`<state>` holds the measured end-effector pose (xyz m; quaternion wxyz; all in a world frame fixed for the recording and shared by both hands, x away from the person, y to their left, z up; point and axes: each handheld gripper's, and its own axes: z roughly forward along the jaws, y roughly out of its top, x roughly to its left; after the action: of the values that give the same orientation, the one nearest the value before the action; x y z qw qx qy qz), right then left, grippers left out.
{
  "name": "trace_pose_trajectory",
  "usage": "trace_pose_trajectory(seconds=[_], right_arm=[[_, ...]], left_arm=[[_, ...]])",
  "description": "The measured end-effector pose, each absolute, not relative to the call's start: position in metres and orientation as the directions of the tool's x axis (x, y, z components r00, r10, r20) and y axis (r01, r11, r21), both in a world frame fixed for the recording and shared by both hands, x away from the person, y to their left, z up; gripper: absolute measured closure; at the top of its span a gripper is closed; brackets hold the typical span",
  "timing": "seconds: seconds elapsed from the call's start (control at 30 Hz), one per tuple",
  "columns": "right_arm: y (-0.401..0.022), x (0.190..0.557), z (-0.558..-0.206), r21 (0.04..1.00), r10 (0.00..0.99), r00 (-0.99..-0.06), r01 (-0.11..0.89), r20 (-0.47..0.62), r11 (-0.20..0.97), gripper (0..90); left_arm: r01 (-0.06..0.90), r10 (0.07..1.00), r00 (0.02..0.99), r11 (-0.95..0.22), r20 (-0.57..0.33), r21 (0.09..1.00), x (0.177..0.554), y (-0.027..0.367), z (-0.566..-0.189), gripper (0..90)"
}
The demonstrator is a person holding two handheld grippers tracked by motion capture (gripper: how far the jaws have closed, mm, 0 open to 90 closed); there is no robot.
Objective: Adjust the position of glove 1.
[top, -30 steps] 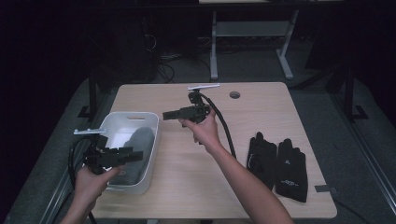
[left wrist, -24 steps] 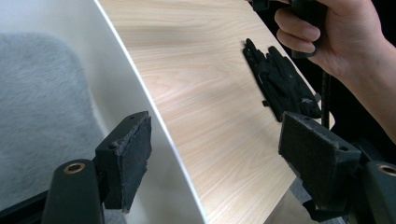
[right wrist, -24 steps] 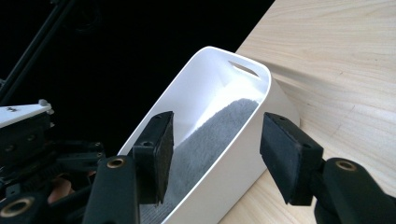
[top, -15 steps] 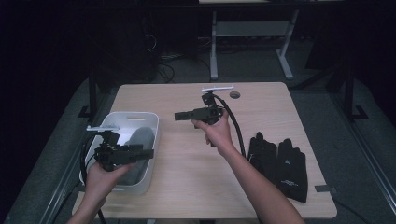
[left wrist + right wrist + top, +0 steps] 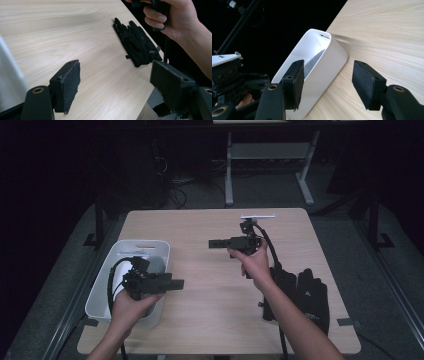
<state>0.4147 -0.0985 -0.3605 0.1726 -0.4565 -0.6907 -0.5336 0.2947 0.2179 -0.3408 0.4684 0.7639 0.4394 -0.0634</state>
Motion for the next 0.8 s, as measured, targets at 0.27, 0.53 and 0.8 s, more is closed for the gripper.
trace_pose_trajectory(seconds=[0.27,0.53,0.8], right_arm=[[-0.13,0.405,-0.362,0.583,0.477,-0.507,0.812,0.718,-0.015,42.6],[-0.153,0.397,-0.361,0.583,0.5,-0.494,0.812,0.711,-0.025,42.4],[-0.178,0.389,-0.361,0.585,0.523,-0.481,0.81,0.703,-0.041,41.2]], left_arm=[[0.718,0.58,0.637,-0.206,-0.508,0.665,0.298,0.192,-0.343,23.2],[0.71,0.559,0.654,-0.219,-0.511,0.669,0.298,0.173,-0.346,23.2],[0.701,0.538,0.673,-0.244,-0.508,0.67,0.299,0.155,-0.349,23.0]])
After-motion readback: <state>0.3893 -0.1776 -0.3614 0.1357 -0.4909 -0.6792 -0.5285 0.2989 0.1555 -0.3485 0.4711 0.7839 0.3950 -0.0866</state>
